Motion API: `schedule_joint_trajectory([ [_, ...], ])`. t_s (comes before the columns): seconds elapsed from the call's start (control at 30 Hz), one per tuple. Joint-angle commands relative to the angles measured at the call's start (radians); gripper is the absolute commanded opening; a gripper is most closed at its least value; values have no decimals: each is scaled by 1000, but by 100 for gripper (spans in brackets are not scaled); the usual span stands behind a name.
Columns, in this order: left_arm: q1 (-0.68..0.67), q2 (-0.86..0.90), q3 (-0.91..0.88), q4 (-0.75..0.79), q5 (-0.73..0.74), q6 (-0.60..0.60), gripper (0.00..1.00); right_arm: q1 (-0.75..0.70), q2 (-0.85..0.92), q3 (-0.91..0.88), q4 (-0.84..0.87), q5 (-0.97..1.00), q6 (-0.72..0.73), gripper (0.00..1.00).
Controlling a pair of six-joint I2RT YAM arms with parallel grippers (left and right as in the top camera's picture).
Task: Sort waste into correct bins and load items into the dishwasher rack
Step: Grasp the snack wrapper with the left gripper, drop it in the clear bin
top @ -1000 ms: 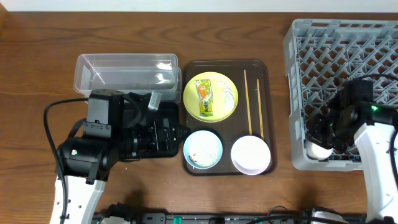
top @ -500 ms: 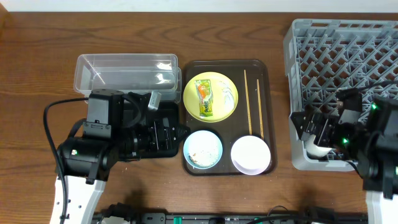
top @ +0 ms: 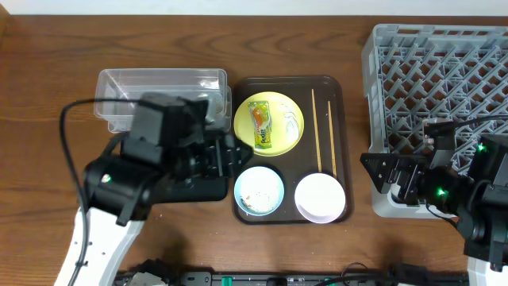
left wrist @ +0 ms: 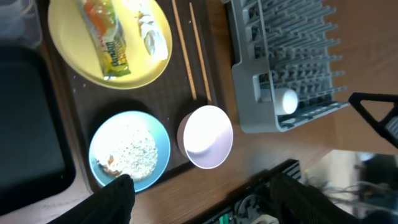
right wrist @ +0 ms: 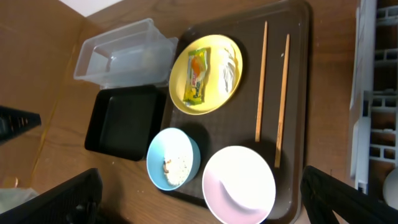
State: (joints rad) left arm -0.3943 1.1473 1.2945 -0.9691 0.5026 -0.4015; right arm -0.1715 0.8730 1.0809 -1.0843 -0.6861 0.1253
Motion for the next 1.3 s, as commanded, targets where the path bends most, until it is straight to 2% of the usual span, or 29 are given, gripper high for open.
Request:
schedule_joint_trajectory([
  [0.0,-93,98,45,9,-217,-27,73,16,-2,14,-4,-25,1,99],
  [0.13,-156,243,56,53,-420,-68,72,16,-2,14,-6,-25,1,99],
  [0.4,-161,525,56,270,-411,-68,73,16,-2,14,-8,-21,0,99],
  [0.5,-161,613,56,354,-459,-67,73,16,-2,14,-10,-21,0,99],
  [0.6,-159,696,56,399,-511,-67,72,16,-2,14,-13,-21,0,99],
  [0.83,-157,842,56,462,-511,-68,73,16,-2,14,-35,-21,0,99],
  [0.93,-156,872,56,480,-511,-68,70,16,-2,14,-34,-21,0,99],
  [1.03,-156,891,56,486,-509,-68,60,16,-2,14,-34,-21,1,99],
  [1.2,-150,876,72,480,-483,-68,13,16,-2,14,-34,-21,1,99],
  [1.23,-148,868,79,472,-480,-68,6,16,-2,14,-33,-21,1,99],
  [1.27,-143,852,89,462,-472,-69,6,16,-2,14,-33,-21,0,99],
])
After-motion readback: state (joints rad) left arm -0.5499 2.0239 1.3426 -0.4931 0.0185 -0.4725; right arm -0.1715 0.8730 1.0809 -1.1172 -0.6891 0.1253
